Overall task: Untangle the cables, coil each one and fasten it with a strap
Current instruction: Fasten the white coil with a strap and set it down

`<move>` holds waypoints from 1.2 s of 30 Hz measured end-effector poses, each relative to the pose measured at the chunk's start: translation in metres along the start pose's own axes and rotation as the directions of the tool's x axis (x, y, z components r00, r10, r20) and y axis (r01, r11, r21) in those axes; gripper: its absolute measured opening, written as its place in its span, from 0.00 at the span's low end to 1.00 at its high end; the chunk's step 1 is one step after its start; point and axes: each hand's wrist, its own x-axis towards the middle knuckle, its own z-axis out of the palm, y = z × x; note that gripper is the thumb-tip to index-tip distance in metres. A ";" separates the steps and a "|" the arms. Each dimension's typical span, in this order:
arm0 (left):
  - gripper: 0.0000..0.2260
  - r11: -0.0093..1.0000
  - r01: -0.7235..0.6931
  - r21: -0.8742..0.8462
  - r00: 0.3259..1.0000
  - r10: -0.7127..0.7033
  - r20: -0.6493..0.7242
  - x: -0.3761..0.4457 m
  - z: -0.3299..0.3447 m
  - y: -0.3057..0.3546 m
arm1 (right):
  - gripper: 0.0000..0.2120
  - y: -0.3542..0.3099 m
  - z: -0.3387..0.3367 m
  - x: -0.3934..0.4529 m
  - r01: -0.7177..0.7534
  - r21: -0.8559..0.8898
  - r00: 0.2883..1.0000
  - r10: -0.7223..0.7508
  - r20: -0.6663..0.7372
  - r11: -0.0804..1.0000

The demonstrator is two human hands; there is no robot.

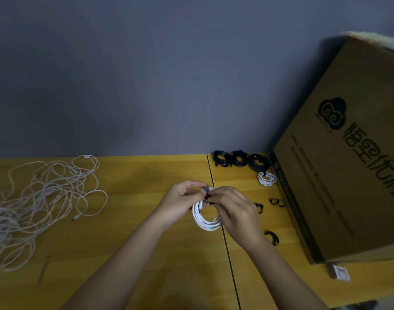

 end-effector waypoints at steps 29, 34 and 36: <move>0.09 0.984 -0.144 0.108 0.988 0.149 -0.041 0.017 0.007 -0.004 | 0.10 0.019 0.011 0.047 -0.717 0.517 0.636 0.743 0.210 0.467; 0.13 0.980 -0.171 0.099 0.980 0.180 -0.091 0.014 0.000 0.002 | 0.05 0.016 0.013 0.045 -0.713 0.661 0.570 0.741 0.354 0.233; 0.14 0.977 -0.183 0.108 0.978 0.193 -0.082 0.013 -0.002 0.002 | 0.09 0.017 0.012 0.044 -0.730 0.642 0.573 0.720 0.392 0.232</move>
